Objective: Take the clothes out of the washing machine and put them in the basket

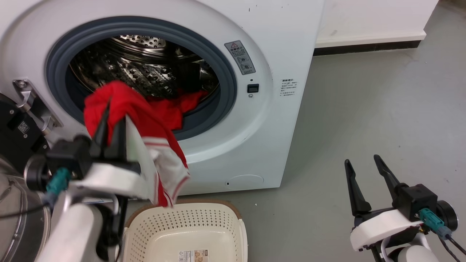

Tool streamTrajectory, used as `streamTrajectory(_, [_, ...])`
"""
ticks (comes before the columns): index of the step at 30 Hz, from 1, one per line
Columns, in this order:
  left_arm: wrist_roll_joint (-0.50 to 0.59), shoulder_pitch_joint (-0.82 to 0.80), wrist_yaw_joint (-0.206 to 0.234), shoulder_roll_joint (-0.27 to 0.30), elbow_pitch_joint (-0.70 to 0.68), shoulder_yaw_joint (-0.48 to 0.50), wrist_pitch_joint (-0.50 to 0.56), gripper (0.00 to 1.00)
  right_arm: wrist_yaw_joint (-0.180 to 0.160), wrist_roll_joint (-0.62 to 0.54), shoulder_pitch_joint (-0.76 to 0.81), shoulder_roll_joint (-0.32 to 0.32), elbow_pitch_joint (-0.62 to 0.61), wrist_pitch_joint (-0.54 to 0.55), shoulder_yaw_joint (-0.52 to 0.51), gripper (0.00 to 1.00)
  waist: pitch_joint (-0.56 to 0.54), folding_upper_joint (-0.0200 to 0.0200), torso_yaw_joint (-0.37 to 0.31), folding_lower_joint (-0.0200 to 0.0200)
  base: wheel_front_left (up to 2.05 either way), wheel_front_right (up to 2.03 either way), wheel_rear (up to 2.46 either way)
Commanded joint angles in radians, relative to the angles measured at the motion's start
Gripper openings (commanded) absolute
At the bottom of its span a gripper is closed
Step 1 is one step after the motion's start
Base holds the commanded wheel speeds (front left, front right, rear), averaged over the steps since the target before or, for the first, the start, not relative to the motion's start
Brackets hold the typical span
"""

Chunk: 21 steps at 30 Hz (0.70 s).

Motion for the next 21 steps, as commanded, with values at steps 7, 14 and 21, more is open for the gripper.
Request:
streamTrajectory(7, [-0.028,0.219,0.053,-0.03,-0.083,-0.042,0.047,0.0,-0.001,-0.009,0.007,0.001,-0.017,0.007,0.013,1.0,0.014,0.0,0.008,0.0,0.0,0.0,0.0])
streamTrajectory(14, [-0.071,0.336,0.033,-0.062,0.037,-0.089,0.045,0.0,-0.001,-0.013,-0.025,0.001,-0.033,0.015,0.01,1.0,0.068,0.0,0.014,0.0,0.0,0.0,0.0])
streamTrajectory(21, [-0.116,0.306,-0.019,-0.122,0.276,-0.105,-0.012,0.0,-0.001,-0.014,-0.063,0.001,-0.045,0.012,0.021,1.0,0.158,0.0,0.008,0.0,0.0,0.0,0.0])
